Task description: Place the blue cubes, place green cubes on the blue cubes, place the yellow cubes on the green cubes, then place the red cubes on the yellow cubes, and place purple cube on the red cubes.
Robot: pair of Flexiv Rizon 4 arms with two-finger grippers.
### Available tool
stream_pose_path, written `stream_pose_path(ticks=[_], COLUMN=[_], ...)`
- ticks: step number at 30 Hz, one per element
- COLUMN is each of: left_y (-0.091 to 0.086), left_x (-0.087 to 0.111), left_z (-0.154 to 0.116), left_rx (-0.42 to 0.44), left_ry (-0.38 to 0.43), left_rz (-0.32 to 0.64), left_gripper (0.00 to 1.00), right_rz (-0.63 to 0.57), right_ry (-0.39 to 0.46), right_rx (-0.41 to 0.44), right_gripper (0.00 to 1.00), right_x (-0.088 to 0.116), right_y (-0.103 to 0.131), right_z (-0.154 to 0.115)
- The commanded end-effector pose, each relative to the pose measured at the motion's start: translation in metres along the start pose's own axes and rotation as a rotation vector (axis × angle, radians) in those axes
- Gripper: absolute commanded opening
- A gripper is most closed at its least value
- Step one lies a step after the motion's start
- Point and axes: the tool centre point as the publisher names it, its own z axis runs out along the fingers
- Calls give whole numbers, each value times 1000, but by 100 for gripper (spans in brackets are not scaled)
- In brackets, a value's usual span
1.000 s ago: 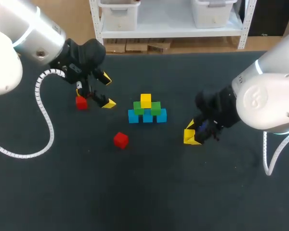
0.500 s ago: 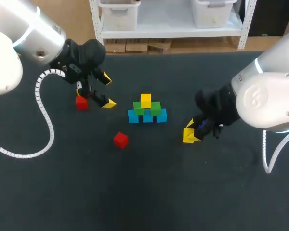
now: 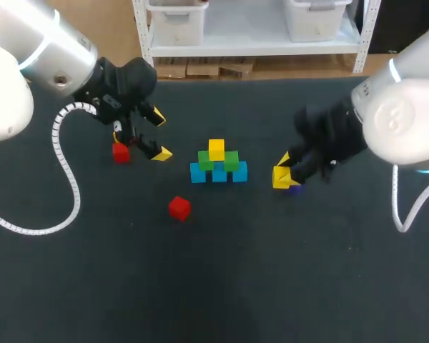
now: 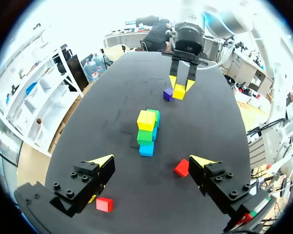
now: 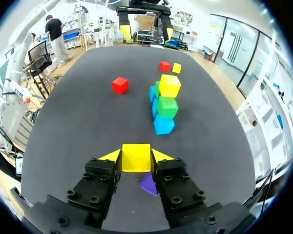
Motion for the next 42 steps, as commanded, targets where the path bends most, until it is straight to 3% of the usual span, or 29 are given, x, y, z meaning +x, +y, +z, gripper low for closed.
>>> stream_pose_path(ticks=[1,12,42], left_y=[0,0,0], left_x=[1,1,1], left_z=[0,0,0], left_rx=[-1,-1,-1], left_ry=[-5,-5,-5], left_rz=[2,2,2], left_gripper=[100,100,100], right_rz=[-15,-40,18], right_ry=[6,0,-3], right_rx=[-39,-43,-20], right_gripper=[0,0,0], right_x=[-11,-35,-70], right_y=[-20,-47,-51], right_z=[0,9,35])
